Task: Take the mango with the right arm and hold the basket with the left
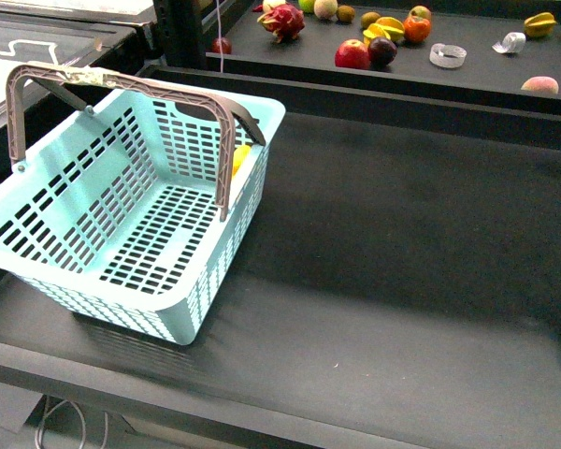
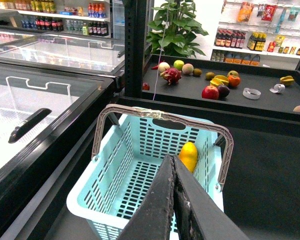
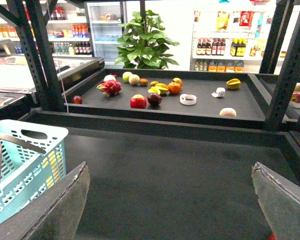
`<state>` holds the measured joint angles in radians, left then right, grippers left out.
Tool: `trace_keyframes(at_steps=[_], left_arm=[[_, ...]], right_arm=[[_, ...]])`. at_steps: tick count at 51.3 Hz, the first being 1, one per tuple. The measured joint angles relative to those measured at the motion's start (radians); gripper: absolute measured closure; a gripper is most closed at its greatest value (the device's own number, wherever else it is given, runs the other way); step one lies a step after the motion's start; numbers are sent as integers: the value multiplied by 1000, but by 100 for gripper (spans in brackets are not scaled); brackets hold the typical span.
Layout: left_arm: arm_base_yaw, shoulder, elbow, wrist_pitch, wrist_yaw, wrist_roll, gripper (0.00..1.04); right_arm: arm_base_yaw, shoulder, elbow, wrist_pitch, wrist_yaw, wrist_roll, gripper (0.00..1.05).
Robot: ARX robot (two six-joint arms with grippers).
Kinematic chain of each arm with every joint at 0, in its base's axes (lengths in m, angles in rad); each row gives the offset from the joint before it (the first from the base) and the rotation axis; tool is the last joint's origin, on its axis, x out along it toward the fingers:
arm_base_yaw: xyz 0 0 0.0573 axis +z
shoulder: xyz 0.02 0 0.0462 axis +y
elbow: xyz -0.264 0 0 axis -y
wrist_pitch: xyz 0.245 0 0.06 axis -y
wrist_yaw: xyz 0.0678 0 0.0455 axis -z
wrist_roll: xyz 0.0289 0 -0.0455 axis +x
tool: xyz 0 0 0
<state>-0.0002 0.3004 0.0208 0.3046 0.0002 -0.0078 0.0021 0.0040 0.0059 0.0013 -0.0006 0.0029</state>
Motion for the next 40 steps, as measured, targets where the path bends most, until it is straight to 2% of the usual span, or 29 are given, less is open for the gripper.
trace_keyframes(at_steps=[21,24,26,40], left_arm=[[0,-128,0,-129,0,0,103],[0,-226,0,-259,1,0,103],[0,-269,0,-293,0,0,103],[0,-295,0,-302,0,0,103]], right_arm=[[0,0,0,0,0,0,8],[0,0,0,0,0,0,8],[0,0,0,0,1,0,8],[0,0,0,0,0,0,8]])
